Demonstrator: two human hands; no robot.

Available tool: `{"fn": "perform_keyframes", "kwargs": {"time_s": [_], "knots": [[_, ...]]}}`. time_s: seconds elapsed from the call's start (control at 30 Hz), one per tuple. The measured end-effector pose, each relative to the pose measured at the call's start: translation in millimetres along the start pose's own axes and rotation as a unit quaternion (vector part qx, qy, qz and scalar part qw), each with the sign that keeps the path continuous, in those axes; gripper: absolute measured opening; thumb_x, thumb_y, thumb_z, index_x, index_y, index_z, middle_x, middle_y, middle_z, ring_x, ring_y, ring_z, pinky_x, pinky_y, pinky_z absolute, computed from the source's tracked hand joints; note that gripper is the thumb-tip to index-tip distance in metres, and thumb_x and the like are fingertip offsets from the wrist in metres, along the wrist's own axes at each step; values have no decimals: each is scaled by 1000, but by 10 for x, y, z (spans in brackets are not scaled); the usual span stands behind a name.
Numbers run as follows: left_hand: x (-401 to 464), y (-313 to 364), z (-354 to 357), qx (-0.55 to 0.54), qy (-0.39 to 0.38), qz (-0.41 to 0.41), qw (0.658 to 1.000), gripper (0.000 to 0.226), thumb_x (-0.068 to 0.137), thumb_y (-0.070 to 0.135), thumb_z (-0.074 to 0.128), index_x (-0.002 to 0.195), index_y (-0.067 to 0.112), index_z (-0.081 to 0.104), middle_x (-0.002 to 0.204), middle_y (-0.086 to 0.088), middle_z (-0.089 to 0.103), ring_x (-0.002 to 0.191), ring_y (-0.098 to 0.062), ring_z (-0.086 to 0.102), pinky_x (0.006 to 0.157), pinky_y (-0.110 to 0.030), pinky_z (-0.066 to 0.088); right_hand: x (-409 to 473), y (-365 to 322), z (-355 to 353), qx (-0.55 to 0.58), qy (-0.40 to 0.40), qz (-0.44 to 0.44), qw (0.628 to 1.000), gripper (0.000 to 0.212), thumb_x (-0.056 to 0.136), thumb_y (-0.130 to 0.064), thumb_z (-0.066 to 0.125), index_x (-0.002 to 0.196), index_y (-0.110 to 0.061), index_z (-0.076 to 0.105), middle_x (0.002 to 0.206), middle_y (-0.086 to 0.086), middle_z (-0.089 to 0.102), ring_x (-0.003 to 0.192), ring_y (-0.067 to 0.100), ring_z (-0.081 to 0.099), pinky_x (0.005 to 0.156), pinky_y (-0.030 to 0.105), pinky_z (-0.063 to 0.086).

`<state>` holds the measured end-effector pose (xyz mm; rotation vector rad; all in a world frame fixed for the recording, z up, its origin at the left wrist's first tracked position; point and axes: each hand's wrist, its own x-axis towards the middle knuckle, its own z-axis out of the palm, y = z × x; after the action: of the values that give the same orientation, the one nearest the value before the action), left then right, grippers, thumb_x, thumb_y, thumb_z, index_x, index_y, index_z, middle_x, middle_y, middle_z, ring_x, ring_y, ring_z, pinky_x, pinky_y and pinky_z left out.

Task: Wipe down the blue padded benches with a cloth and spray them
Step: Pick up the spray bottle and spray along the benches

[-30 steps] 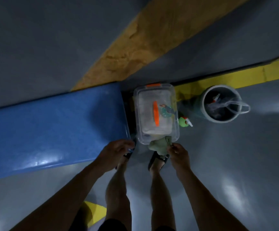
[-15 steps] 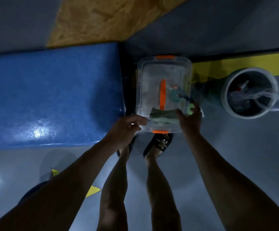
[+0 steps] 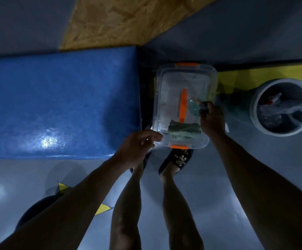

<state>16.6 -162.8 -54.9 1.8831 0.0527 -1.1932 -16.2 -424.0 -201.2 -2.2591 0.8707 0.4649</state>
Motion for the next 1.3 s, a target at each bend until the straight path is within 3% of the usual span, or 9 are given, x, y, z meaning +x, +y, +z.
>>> {"fn": "perform_keyframes", "kwargs": {"time_s": [0.13, 0.23, 0.4, 0.5, 0.7, 0.97, 1.13, 1.23, 1.3], "knots": [[-61, 50, -15, -25, 14, 7, 1000, 28, 99, 4, 51, 110, 23, 67, 107, 8, 71, 100, 3, 65, 81, -12, 50, -211, -71, -91, -22, 7, -52, 998, 24, 101, -27, 51, 115, -12, 62, 103, 21, 56, 93, 39, 57, 70, 39, 45], [-140, 191, -43, -19, 37, 35, 999, 20, 96, 25, 60, 112, 36, 64, 108, 11, 72, 101, -3, 68, 86, -22, 54, -514, -242, -285, 2, -6, -133, 991, 24, 100, -32, 50, 110, -19, 68, 95, 11, 59, 83, 23, 58, 66, 25, 33], [-400, 692, -190, -3, 52, 77, 996, 30, 88, 35, 70, 116, 39, 61, 101, 13, 72, 91, -5, 70, 82, -30, 57, -1113, -759, -783, 37, -85, -222, 971, 27, 98, -38, 52, 113, -22, 68, 94, 2, 61, 80, 16, 63, 70, 33, 53], [-702, 1019, -277, 31, 60, 112, 991, 21, 86, 24, 74, 105, 29, 68, 88, 10, 72, 81, -5, 70, 75, -25, 57, -1430, -1134, -1076, 45, -119, -240, 963, 39, 95, -50, 42, 114, -26, 67, 95, -1, 62, 83, 14, 63, 73, 34, 53], [-1457, 1496, -516, 52, 133, 148, 979, 11, 88, 19, 71, 98, 24, 67, 80, 16, 69, 72, -3, 68, 64, -10, 46, -1939, -1742, -1640, 92, -147, -271, 947, 24, 90, -33, 66, 111, -22, 69, 92, -3, 66, 83, 5, 61, 72, 18, 45], [-1999, 1838, -704, 68, 130, 185, 972, 14, 88, 18, 71, 102, 20, 69, 90, 12, 72, 87, -1, 68, 76, -15, 52, -2369, -2213, -2161, 133, -178, -243, 944, 29, 82, -28, 77, 110, -26, 67, 99, -15, 64, 91, -4, 60, 73, 6, 42], [-2169, 2032, -818, 106, 133, 235, 957, 11, 90, 16, 68, 97, 24, 67, 87, 19, 66, 85, 5, 62, 73, -6, 42, -2551, -2288, -2332, 214, -195, -212, 933, 42, 75, -24, 83, 111, -36, 63, 105, -10, 68, 94, 4, 64, 77, 17, 50], [-2257, 2162, -874, 112, 112, 282, 946, 10, 90, 18, 65, 99, 14, 68, 89, 12, 69, 84, 1, 64, 72, -12, 47, -2600, -2343, -2432, 235, -166, -215, 933, 48, 74, -21, 84, 105, -49, 61, 108, -6, 63, 96, -4, 61, 76, 10, 44], [-2325, 2234, -889, 97, 95, 284, 949, 12, 91, 20, 66, 100, 13, 69, 89, 9, 72, 83, -1, 66, 72, -17, 51, -2609, -2411, -2447, 209, -156, -245, 934, 56, 70, -33, 82, 108, -62, 53, 125, -14, 52, 112, -12, 51, 87, 7, 40]]}}
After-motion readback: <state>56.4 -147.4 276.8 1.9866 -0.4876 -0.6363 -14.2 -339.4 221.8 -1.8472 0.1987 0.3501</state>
